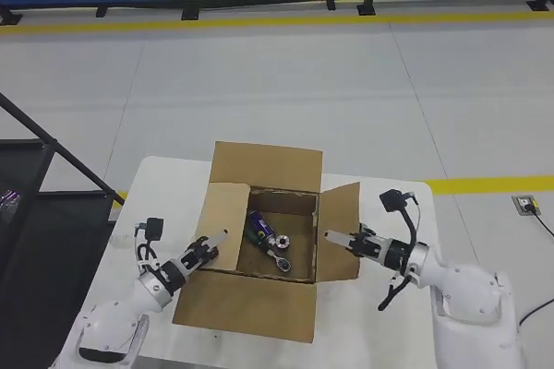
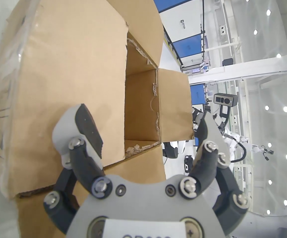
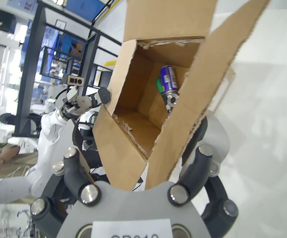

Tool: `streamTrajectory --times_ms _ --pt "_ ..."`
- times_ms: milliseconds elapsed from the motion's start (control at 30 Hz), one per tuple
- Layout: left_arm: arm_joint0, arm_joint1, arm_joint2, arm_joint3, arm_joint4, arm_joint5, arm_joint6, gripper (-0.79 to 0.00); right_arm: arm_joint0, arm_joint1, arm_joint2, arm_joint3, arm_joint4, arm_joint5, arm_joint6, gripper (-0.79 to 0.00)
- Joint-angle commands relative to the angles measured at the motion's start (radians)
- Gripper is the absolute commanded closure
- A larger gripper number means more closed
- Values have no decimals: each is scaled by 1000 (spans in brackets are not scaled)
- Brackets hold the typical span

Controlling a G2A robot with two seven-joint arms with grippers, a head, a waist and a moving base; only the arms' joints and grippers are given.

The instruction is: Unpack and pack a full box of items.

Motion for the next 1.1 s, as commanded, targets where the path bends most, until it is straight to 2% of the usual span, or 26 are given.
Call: streamTrajectory --times_ms 0,133,267,400,500,667,800,967,1067 --pt "10 2 -26 -13 -15 -3 11 -785 22 5 -20 18 54 -34 20 -785" --pt "46 8 -114 -33 -59 -12 44 -785 71 11 -92 44 113 -70 55 -785" --pt "94 16 -211 -35 -115 -22 39 -785 126 11 -192 87 55 -48 14 -785" --pt "145 27 -291 -17 -149 -31 -47 -785 189 4 -310 181 -24 0 -65 -785" --pt "178 36 -326 1 -168 -36 -162 -785 236 -3 -385 268 -77 29 -127 -785" --pt "217 56 -363 28 -168 -56 -381 -785 290 -11 -450 386 -90 41 -208 -785" --pt "235 71 -372 37 -157 -66 -535 -785 305 -10 -468 428 -95 42 -256 -785" --pt "229 83 -363 51 -193 -71 -656 -785 302 -4 -473 434 -86 26 -277 -785" --pt "217 85 -343 61 -237 -54 -673 -785 300 -3 -474 432 -88 23 -276 -785"
